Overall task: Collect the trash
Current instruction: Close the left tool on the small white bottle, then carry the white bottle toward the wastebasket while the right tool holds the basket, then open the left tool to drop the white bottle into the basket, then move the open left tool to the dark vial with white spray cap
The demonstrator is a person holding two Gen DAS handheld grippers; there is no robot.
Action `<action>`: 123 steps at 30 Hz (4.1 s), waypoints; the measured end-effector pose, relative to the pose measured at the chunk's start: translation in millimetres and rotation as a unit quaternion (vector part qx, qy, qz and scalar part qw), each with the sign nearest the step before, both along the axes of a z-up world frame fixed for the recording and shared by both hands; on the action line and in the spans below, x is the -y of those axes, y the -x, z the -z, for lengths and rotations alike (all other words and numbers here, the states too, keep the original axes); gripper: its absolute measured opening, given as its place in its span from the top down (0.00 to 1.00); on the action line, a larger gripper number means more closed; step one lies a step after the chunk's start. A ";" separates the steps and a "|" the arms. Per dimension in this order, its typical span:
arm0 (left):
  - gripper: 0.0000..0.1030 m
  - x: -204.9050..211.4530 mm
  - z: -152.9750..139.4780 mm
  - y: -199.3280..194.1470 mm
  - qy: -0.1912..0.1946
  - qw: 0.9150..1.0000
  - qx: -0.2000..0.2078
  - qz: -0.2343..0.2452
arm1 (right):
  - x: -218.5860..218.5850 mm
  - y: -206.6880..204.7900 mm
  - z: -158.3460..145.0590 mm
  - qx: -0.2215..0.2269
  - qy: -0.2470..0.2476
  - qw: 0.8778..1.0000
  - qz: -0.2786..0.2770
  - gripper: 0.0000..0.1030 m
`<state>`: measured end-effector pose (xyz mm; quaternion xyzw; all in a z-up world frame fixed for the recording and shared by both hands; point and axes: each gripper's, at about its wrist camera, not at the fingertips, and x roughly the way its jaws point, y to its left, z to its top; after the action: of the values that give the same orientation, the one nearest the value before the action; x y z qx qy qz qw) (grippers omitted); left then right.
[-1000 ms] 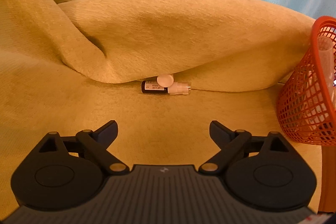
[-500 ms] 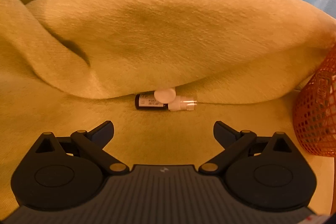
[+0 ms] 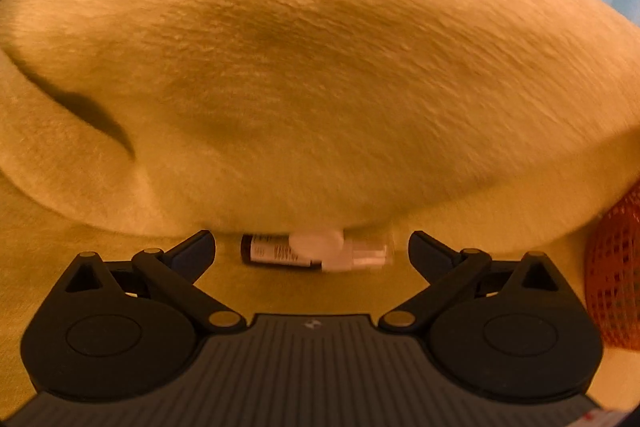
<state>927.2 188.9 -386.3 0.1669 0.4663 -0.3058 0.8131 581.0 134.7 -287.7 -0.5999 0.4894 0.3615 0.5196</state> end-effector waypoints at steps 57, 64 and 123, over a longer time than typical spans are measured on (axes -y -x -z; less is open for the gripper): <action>0.79 -51.5 -168.1 175.3 0.034 0.999 -0.022 -0.010 | -1.3 16.7 12.3 0.045 0.052 0.996 -0.061 0.98; 0.79 -31.6 -193.1 187.0 0.047 0.998 -0.018 0.026 | -1.4 20.0 13.9 0.047 0.054 0.995 -0.063 0.98; 0.47 -45.1 -178.2 159.7 0.004 0.999 -0.036 -0.002 | 1.3 20.4 11.0 0.041 0.048 0.997 -0.050 0.98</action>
<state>767.5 233.9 -208.1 0.1515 0.4943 -0.3123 0.7970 560.7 133.4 -298.7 -0.6622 0.4539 0.3384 0.4909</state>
